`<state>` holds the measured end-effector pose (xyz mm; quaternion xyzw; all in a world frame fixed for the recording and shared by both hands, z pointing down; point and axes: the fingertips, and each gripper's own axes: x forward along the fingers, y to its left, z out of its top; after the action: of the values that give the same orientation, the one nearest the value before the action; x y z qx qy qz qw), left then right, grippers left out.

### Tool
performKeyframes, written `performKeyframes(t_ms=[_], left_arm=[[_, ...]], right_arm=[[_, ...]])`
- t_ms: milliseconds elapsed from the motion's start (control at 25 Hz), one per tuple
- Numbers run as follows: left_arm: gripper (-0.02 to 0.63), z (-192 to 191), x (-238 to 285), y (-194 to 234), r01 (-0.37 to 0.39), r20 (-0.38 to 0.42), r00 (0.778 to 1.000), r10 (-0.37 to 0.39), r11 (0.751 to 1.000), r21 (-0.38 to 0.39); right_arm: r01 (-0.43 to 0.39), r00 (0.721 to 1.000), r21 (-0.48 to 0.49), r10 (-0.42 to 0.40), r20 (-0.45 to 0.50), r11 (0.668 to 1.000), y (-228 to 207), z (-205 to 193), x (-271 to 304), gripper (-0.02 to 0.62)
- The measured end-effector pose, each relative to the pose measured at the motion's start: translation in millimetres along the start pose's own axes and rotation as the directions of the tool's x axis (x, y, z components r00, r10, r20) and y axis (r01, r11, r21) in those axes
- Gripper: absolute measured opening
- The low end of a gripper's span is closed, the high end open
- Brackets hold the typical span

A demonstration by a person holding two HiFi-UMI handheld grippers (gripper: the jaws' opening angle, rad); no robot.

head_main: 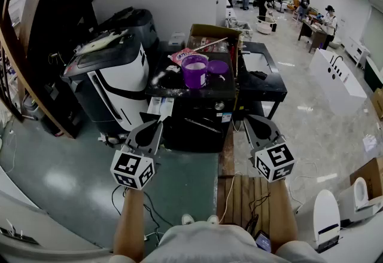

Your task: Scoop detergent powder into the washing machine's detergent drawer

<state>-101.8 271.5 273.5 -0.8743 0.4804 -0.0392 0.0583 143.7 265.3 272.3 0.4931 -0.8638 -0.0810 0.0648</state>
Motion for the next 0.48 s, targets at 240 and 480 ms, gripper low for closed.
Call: performKeyframes(t_ms=[240,480], left_arm=[[0.015,0,5,-11,-0.011,-0.003,1.000,0.011,1.000,0.006],[0.015,-13,1,-27,-0.037,-0.029,0.999,0.037,0.999,-0.010]], right_arm=[[-0.012,1.000,0.040,0.011,0.029,0.999,-11,-3,-8,0.005],[-0.037,0.999,0.087,0.035,0.026,0.995,-22,-19,-24,0.005]])
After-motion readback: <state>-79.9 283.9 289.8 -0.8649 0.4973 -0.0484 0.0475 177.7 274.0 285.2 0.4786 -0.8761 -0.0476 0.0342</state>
